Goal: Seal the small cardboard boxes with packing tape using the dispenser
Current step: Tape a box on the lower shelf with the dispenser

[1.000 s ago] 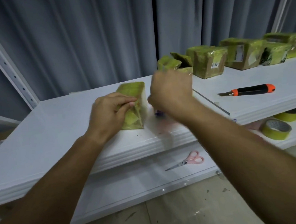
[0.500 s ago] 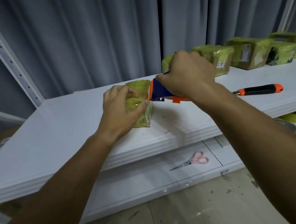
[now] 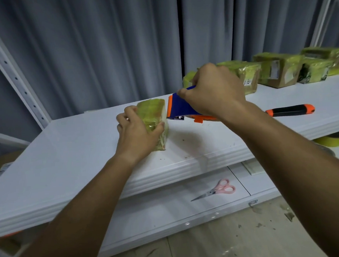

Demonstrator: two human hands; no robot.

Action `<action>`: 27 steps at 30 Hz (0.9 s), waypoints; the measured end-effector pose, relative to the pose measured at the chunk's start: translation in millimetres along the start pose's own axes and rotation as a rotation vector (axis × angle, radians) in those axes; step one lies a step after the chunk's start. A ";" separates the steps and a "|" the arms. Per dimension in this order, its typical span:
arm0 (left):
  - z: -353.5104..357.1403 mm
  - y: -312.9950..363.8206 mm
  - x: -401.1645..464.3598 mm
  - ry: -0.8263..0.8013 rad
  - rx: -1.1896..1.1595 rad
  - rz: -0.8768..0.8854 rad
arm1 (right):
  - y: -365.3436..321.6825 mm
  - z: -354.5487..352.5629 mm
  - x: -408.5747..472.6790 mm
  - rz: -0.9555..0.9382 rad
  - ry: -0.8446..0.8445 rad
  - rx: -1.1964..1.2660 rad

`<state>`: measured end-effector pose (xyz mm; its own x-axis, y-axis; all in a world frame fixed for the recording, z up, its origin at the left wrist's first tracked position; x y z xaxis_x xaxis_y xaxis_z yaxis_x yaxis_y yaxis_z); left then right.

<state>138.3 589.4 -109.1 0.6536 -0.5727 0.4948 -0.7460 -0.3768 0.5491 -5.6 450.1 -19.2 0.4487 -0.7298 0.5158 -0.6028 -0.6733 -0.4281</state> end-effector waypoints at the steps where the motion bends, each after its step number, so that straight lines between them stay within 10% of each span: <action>1: -2.4 -1.8 0.6 0.014 0.023 -0.032 | 0.7 -1.7 0.4 0.005 0.001 0.005; 18: -41.0 -26.1 7.4 -0.113 -0.265 -0.062 | -6.9 -10.3 -1.7 -0.005 0.012 0.115; 27: -58.1 -26.0 2.4 0.020 -0.005 0.180 | -2.1 -15.9 4.2 0.020 -0.046 0.197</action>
<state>166.7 640.1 -83.0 0.5120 -0.6162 0.5984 -0.8505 -0.2660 0.4538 -13.0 450.4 -4.3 0.4703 -0.7448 0.4734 -0.4731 -0.6656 -0.5772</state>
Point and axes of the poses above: each hand's wrist, its own x-axis towards the middle knuckle, its own z-axis out of the palm, y = z × x, the point moved 3 cm from there along x, towards the middle knuckle, and after that the axes turned 8 degrees about z, right-handed, at the moved point
